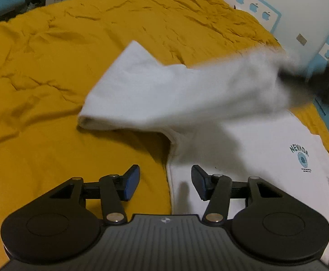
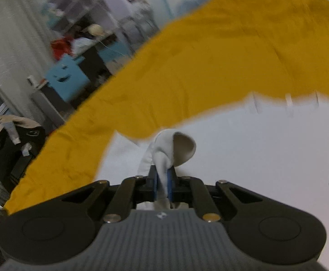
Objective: Fold small clothes
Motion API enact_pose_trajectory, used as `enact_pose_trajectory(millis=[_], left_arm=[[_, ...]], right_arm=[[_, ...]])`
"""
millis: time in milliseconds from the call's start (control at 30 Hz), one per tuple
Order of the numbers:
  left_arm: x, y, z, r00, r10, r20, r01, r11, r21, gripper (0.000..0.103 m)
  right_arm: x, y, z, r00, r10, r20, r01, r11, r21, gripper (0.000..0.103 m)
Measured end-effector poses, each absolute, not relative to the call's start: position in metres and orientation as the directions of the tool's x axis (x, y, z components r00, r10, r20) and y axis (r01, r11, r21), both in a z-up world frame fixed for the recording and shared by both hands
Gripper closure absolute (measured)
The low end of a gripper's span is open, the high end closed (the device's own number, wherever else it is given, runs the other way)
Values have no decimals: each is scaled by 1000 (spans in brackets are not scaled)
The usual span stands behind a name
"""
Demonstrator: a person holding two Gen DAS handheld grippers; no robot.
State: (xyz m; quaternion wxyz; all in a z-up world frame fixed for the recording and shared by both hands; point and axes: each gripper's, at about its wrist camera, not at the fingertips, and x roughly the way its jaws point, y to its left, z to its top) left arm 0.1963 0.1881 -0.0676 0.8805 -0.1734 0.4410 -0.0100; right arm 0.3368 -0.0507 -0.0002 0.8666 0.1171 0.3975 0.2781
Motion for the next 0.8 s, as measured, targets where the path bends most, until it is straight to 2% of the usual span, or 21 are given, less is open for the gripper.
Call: enact_pose_trajectory(millis=[233,267,400,467,633,733,800], left_arm=[[232,179,-88,629,-166,-760,-147,934,-325,41],[238,177,-92,622,-160,-766,-150,936,-318,50],[241,175,-101,629,-155,-761,-159,933,-322,67],[239,176,-104,632,-153,-760,-159,934,-320,75],[237,175,-105,628,-144,-765,-166,935,-313,78],[236,169,-102,625,-134,-769,-152,946,-288,78],[235,167,-102,622,-133,-772,-144,949,-280,78]], right_arm=[[354,-37,67,581,601,-549,-488,797,357,100],[355,-40,72,588,599,-543,-488,799,352,100],[365,-66,94,636,575,-514,-468,818,335,100],[374,-91,104,672,547,-499,-429,837,340,100],[382,-174,114,760,429,-488,-301,898,320,100],[382,-234,98,799,305,-519,-175,943,284,100],[383,-273,71,781,235,-578,-76,956,285,101]])
